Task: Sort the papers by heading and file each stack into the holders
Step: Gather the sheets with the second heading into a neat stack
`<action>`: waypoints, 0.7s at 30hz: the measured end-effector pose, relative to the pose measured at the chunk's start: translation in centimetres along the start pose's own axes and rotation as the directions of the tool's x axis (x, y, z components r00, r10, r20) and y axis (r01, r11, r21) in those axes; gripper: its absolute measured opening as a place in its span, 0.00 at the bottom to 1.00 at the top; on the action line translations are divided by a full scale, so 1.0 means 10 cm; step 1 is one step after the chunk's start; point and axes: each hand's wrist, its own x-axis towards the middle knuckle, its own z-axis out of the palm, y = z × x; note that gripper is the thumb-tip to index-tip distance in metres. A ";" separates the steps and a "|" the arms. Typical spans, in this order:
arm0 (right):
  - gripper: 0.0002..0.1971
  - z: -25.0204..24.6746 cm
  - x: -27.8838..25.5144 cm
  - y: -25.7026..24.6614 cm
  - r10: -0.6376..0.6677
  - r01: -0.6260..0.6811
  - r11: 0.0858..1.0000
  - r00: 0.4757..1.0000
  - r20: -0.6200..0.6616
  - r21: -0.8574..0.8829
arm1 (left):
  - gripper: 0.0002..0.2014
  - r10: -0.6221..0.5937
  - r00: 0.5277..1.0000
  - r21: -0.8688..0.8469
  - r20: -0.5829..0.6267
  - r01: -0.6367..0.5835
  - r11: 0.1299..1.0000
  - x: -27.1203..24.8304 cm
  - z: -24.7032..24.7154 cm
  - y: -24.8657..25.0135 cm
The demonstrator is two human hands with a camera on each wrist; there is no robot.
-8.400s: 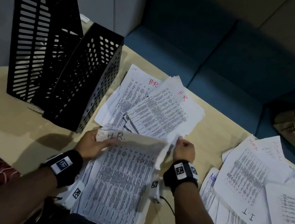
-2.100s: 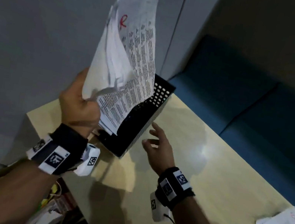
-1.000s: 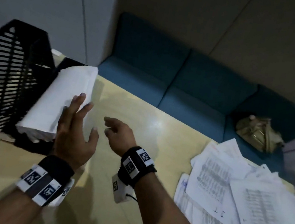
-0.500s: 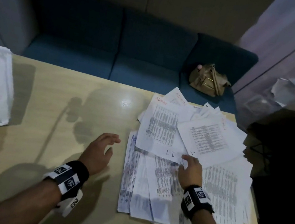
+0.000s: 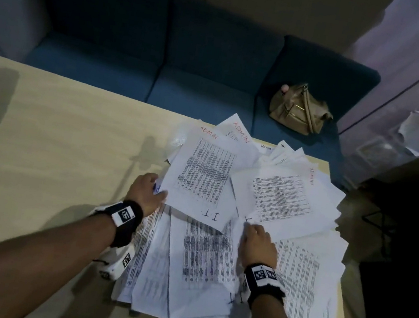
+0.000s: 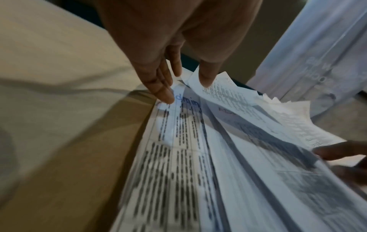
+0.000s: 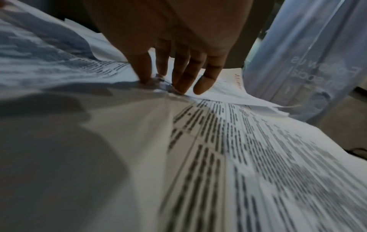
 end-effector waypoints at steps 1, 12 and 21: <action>0.17 -0.03 0.02 -0.01 0.002 -0.002 1.000 1.000 -0.010 -0.017 | 0.30 0.005 1.000 -0.009 -0.019 -0.005 1.000 0.05 0.02 0.04; 0.34 0.11 0.03 0.04 0.215 -0.198 0.951 0.975 -0.049 0.236 | 0.27 0.063 0.971 0.001 0.229 -0.065 0.998 -0.02 0.00 0.06; 0.26 0.02 -0.01 -0.01 0.016 0.088 0.920 0.965 -0.262 0.381 | 0.28 0.050 0.960 -0.248 0.274 0.021 0.969 -0.06 -0.08 -0.03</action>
